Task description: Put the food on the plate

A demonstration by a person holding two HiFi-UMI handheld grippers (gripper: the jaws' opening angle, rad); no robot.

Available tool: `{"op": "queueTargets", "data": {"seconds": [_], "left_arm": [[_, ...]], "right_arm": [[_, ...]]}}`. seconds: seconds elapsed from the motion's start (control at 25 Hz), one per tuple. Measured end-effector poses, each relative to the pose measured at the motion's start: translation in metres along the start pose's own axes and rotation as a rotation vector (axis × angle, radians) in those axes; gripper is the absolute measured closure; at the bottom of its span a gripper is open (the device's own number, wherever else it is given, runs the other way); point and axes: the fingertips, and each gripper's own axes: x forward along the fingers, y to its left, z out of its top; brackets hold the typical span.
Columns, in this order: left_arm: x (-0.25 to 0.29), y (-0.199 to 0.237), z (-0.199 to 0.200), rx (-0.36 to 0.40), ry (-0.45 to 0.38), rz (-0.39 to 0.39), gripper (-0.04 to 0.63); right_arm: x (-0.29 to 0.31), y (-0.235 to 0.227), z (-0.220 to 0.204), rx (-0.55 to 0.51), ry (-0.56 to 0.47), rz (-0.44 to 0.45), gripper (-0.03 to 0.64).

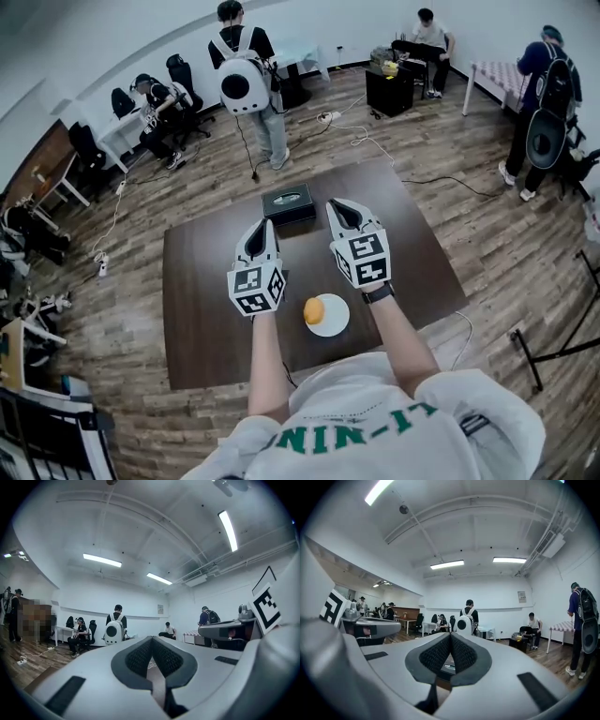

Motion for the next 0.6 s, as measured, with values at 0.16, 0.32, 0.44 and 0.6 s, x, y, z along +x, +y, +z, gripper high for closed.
{"op": "queueTargets", "data": {"seconds": [0.16, 0.32, 0.44, 0.6], "left_arm": [[-0.002, 0.003, 0.009, 0.009, -0.013, 0.009, 0.583], [-0.003, 0.004, 0.009, 0.002, -0.018, 0.008, 0.583], [-0.001, 0.0, 0.005, -0.004, -0.015, -0.001, 0.583], [0.003, -0.008, -0.001, -0.006, -0.01, -0.018, 0.583]], "right_arm": [[-0.001, 0.004, 0.004, 0.003, -0.011, 0.005, 0.601], [-0.004, 0.007, 0.005, -0.008, -0.013, 0.002, 0.601], [-0.007, 0.006, 0.001, -0.005, -0.008, -0.002, 0.601], [-0.008, -0.002, -0.006, 0.014, -0.008, -0.011, 0.601]]}}
